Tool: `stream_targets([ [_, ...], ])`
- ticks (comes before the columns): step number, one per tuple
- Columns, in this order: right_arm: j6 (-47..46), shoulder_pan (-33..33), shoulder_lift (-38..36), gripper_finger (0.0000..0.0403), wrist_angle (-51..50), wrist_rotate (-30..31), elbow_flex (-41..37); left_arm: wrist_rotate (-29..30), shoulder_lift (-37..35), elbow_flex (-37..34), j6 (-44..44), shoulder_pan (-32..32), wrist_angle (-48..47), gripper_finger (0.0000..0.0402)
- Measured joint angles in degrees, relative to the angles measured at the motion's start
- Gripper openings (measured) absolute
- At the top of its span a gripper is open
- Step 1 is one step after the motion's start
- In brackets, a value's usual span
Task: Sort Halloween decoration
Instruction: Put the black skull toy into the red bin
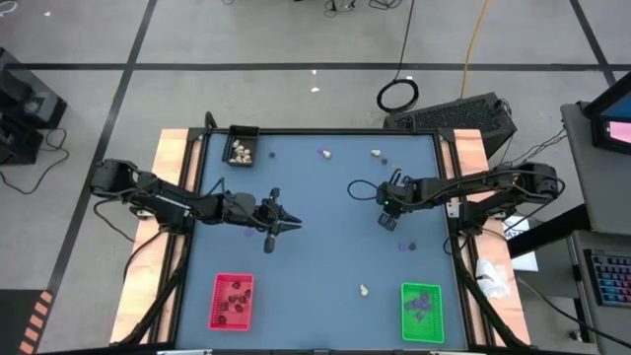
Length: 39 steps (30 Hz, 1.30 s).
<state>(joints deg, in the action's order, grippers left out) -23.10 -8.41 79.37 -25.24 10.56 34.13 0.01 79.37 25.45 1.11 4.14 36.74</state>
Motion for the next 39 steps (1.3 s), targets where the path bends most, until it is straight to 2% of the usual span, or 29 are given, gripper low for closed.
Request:
stream_targets([
  [8,-1.2,4.7,0.0,0.0079,12.2,-7.8,0.0,0.0,0.0,0.0,0.1,0.0,0.0,0.0054],
  [14,-0.7,10.7,0.0,0.0079,27.1,-7.4,0.0,0.0,0.0,0.0,0.1,0.1,0.0,0.0054],
  [17,-0.5,13.7,0.6,0.0079,33.7,-6.6,0.0,-2.1,0.0,0.0,0.1,0.1,-0.3,0.0054],
  [22,-0.2,18.2,5.4,0.0079,42.5,-4.8,1.6,-2.3,-1.8,0.0,-1.1,0.2,-4.2,0.0053],
  [29,5.0,21.6,16.6,0.0079,44.4,-4.6,14.2,2.9,-9.7,-4.8,-1.4,0.2,-5.8,0.0053],
  [39,11.7,23.6,36.7,0.0079,41.8,-4.7,41.1,10.8,-22.8,-13.0,-1.4,0.1,-6.2,0.0053],
])
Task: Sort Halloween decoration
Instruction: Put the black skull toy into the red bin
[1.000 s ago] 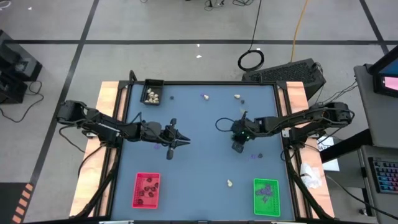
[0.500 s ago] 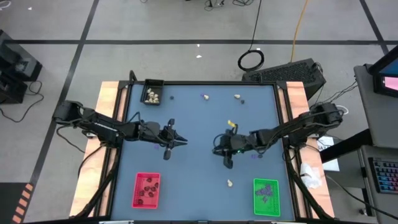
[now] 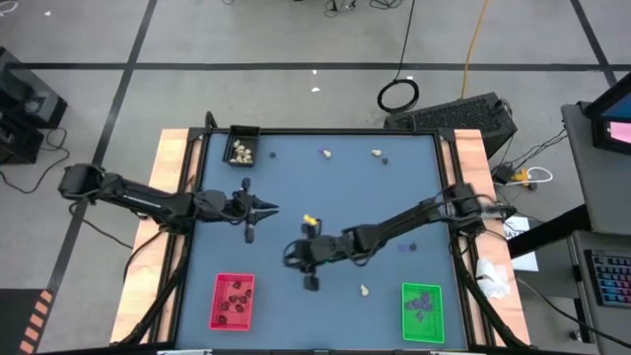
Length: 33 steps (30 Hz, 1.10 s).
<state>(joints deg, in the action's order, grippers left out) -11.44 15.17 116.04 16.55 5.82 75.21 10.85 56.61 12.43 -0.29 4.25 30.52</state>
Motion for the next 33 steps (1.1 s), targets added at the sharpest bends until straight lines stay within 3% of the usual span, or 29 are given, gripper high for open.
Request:
stream_targets([
  [7,3.0,0.6,12.7,0.0079,-1.8,-2.7,17.8,3.3,-5.0,-1.8,0.0,-0.1,-1.3,0.0053],
  [16,3.4,0.5,23.4,0.0079,-2.7,-4.9,30.7,5.7,-5.8,-1.8,0.0,-0.1,-3.1,0.0053],
  [27,2.2,0.2,27.3,0.0085,-3.0,-6.1,35.2,5.9,-5.8,-1.7,0.0,-0.1,-3.0,0.0053],
  [33,2.1,0.2,27.3,0.0128,-3.1,-6.0,35.2,5.9,-5.8,-1.7,0.0,-0.1,-3.0,0.0053],
])
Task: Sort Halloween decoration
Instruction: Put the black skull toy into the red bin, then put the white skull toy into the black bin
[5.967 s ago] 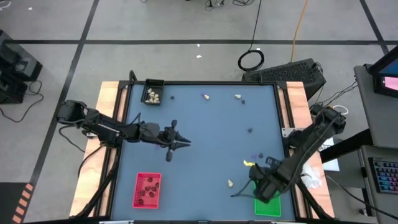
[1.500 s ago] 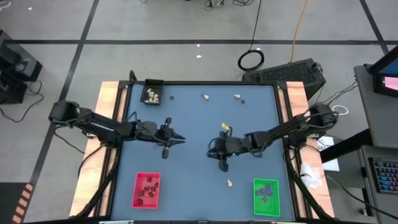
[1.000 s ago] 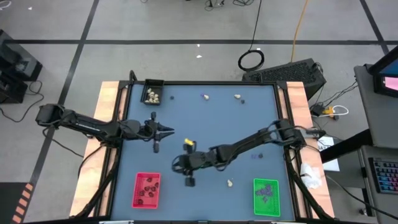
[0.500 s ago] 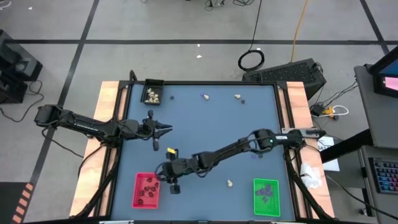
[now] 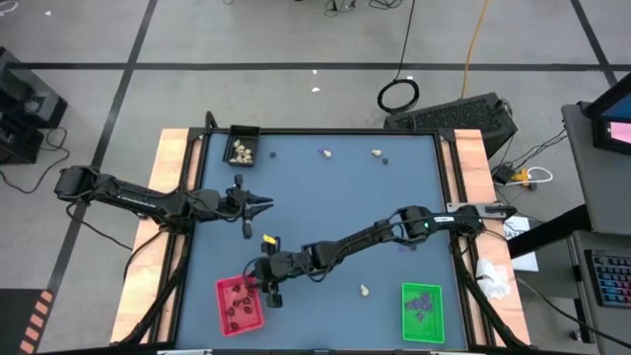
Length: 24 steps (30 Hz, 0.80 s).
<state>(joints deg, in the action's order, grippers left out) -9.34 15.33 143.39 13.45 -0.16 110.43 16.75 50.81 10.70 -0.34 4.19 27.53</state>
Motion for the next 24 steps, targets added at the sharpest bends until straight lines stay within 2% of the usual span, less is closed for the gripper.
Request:
stream_targets([
  [6,0.3,0.0,-0.1,0.0171,-0.2,0.0,0.0,0.0,0.0,0.0,0.0,0.0,0.0,0.0053],
  [11,2.8,0.0,-1.4,0.0168,-0.7,0.0,0.0,0.0,0.0,0.0,0.0,0.0,0.1,0.0053],
  [18,6.5,0.1,-5.2,0.0115,-6.5,1.8,0.0,0.0,0.0,0.0,0.0,0.0,0.2,0.0053],
  [21,10.8,0.6,-6.8,0.0073,-10.6,6.4,0.0,-1.0,0.0,0.0,0.0,0.0,0.0,0.0054],
  [24,13.0,0.8,-7.7,0.0021,-10.8,7.5,-1.4,-1.7,0.0,0.0,0.1,0.0,0.0,0.0054],
])
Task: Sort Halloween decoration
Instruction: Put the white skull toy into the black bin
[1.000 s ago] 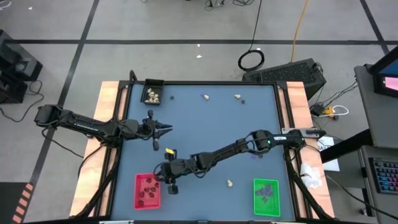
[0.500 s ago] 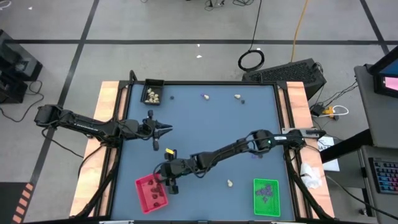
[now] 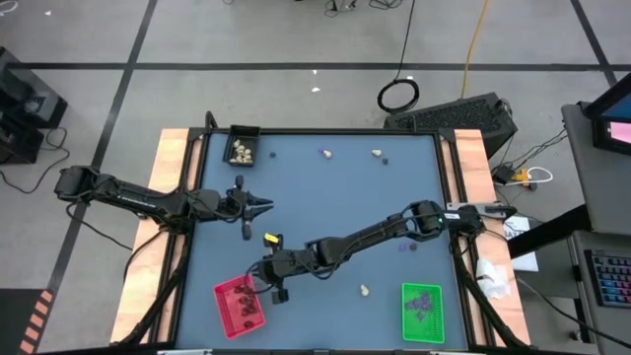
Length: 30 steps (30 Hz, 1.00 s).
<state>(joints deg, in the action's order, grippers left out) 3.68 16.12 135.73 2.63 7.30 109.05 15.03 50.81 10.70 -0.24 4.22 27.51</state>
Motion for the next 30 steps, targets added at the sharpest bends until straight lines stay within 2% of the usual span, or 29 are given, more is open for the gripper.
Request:
stream_targets([
  [2,0.2,-0.1,-0.3,0.0007,2.8,-0.1,-2.5,-0.1,0.0,0.0,0.5,0.0,-0.1,0.0054],
  [7,-3.0,-0.5,-0.6,0.0002,11.4,-2.1,-11.8,-1.5,0.0,0.0,1.4,0.0,-0.1,0.0054],
  [11,-6.2,-0.3,-5.1,0.0001,14.3,-1.6,-20.7,-1.6,0.0,0.0,1.4,0.0,-0.2,0.0054],
  [16,-10.0,0.5,-16.4,0.0001,14.4,0.5,-35.2,-5.5,0.0,0.0,1.5,0.0,-0.1,0.0054],
  [21,-16.8,1.8,-29.7,0.0,10.2,2.1,-49.6,-8.3,1.9,0.9,2.8,0.0,-0.1,0.0053],
  [24,-21.2,3.2,-36.4,0.0,8.0,3.8,-56.9,-10.0,5.8,3.3,2.9,1.2,0.0,0.0053],
  [30,-26.2,6.2,-49.7,0.0,5.8,13.1,-69.0,-10.4,19.4,12.2,0.6,5.1,0.6,0.0053],
])
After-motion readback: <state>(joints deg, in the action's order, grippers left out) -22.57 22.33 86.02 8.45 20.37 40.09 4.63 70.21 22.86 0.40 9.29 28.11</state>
